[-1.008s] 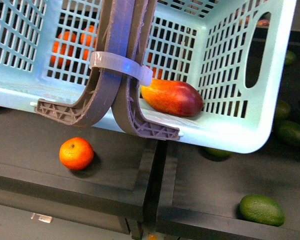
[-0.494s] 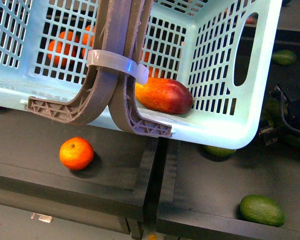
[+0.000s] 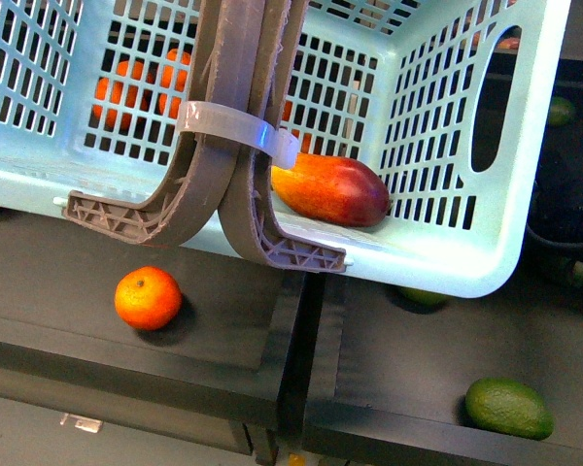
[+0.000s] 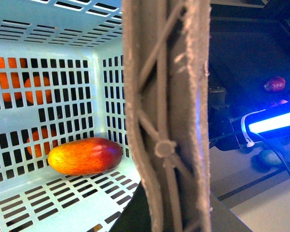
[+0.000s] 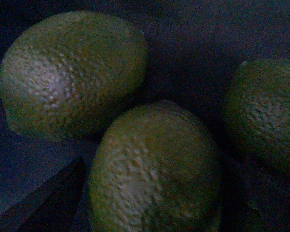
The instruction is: Pick mango and avocado into basket
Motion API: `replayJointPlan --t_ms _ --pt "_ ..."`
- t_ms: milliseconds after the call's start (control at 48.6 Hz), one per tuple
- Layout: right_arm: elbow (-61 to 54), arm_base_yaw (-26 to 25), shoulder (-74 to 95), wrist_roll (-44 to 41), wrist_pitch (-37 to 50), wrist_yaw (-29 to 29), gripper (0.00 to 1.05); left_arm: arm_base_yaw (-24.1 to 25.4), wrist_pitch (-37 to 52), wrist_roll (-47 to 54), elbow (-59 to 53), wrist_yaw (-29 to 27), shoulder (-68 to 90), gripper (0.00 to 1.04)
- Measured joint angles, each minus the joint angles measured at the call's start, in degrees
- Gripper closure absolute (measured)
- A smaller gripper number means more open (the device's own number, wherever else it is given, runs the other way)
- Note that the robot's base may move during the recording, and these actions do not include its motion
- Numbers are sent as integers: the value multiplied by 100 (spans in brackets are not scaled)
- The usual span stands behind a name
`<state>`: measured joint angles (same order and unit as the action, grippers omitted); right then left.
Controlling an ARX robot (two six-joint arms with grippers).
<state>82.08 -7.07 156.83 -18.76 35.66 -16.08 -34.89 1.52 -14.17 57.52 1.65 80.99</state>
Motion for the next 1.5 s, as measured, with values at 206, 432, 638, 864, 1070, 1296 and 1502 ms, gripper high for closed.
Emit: replayJointPlan --t_ms 206,432,638,864,1070,1296,1502 --pt "221 122 164 105 -70 68 8 2 0 0 0 -11 0 99" --pt "459 138 306 199 -46 273 8 2 0 0 0 4 0 99" --pt "511 129 330 236 -52 334 23 2 0 0 0 0 0 99" --pt "415 96 310 334 90 348 39 2 0 0 0 -4 0 99" --pt "-151 -13 -83 796 382 308 39 2 0 0 0 -2 0 99" --pt "-1657 -315 -1668 1799 1134 103 40 2 0 0 0 0 0 99" --pt "-3165 -428 -3895 2468 1143 -116 40 2 0 0 0 0 0 99"
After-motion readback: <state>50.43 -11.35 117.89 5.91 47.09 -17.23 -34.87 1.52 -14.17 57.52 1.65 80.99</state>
